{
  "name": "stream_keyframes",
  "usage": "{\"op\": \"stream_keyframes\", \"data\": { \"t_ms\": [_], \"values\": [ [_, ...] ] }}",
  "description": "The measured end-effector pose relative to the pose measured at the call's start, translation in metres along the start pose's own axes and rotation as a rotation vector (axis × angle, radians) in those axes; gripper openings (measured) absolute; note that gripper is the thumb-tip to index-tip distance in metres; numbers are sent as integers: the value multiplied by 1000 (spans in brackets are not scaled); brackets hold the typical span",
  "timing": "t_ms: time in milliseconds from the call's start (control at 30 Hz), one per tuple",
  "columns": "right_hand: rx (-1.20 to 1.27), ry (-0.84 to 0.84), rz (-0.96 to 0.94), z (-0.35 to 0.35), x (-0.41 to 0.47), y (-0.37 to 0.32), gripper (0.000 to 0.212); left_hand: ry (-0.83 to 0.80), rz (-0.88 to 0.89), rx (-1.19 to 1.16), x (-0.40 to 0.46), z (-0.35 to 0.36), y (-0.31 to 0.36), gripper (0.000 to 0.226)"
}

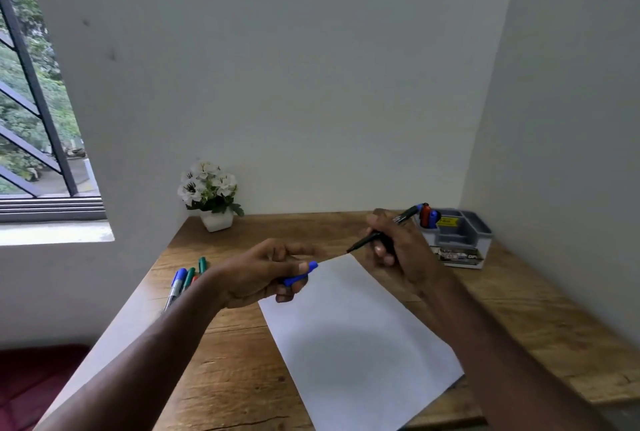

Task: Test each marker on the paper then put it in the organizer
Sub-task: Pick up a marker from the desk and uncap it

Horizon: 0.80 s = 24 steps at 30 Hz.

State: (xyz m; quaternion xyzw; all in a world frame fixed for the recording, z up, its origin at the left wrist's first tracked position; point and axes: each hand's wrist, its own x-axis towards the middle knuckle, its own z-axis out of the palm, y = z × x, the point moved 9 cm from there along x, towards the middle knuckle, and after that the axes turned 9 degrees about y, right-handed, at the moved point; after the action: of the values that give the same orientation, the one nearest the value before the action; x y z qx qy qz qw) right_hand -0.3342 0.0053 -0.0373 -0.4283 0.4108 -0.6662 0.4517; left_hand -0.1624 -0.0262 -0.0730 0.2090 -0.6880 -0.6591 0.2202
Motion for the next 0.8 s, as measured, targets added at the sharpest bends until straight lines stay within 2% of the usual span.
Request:
{"op": "stream_keyframes", "data": {
  "t_ms": [100,167,267,333,467,533,600,800],
  "values": [
    [-23,-36,-15,-1,5,9,23,213,10,118,1,-32,-10,27],
    [-50,-34,-7,0,9,25,14,409,-17,241,8,-50,-11,24],
    [-200,-5,20,5,10,49,20,632,-31,556,20,-71,-10,24],
    [-301,-4,41,9,6,64,22,649,-12,809,30,-74,-9,23],
    [-453,25,61,3,-2,80,19,595,-142,1244,41,-75,-26,40],
    [-526,56,40,-2,6,81,12,577,-156,1266,46,-74,-32,43],
    [-593,111,17,-7,21,80,6,589,-161,1185,46,-76,-35,41],
    [-704,170,-66,2,63,73,20,580,-152,1168,48,-81,-39,45]
  ]
}}
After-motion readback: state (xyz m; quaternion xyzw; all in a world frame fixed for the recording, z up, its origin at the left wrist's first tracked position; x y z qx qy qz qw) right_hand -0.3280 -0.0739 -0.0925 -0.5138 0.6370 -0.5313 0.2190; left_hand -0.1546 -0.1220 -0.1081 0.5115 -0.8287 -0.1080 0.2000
